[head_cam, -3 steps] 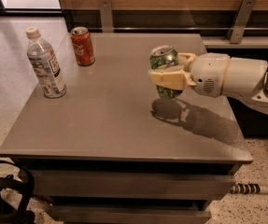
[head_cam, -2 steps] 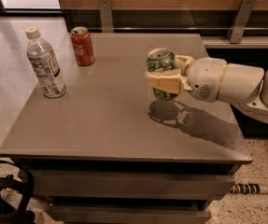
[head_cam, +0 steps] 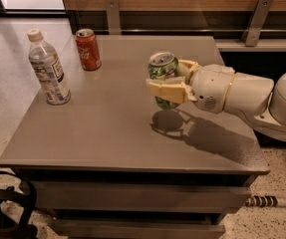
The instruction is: Place green can upright
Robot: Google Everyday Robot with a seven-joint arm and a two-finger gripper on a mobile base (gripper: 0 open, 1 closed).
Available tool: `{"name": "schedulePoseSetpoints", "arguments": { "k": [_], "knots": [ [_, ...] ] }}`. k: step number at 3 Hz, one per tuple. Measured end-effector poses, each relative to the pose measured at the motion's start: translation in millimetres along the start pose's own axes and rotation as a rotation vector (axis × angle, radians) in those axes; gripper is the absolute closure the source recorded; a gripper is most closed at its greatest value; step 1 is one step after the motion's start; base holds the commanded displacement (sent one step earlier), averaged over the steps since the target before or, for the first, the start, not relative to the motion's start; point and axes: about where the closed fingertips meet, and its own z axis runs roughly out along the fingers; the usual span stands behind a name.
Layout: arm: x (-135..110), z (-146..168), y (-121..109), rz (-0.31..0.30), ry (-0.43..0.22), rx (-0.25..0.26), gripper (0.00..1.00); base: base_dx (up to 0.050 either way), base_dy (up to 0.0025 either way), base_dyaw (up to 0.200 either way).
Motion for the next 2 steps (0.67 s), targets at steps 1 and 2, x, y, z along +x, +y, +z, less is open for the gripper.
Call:
{"name": "schedulePoseSetpoints", "arguments": {
  "k": [1,2],
  "knots": [
    [-3.2,9.0,6.0,-0.011,-0.002,-0.015,1.0,0.0,0.0,0.0],
    [-2.1,19.0,10.0,-0.004,0.003,-0.032,1.0,0.0,0.0,0.0]
  ]
}}
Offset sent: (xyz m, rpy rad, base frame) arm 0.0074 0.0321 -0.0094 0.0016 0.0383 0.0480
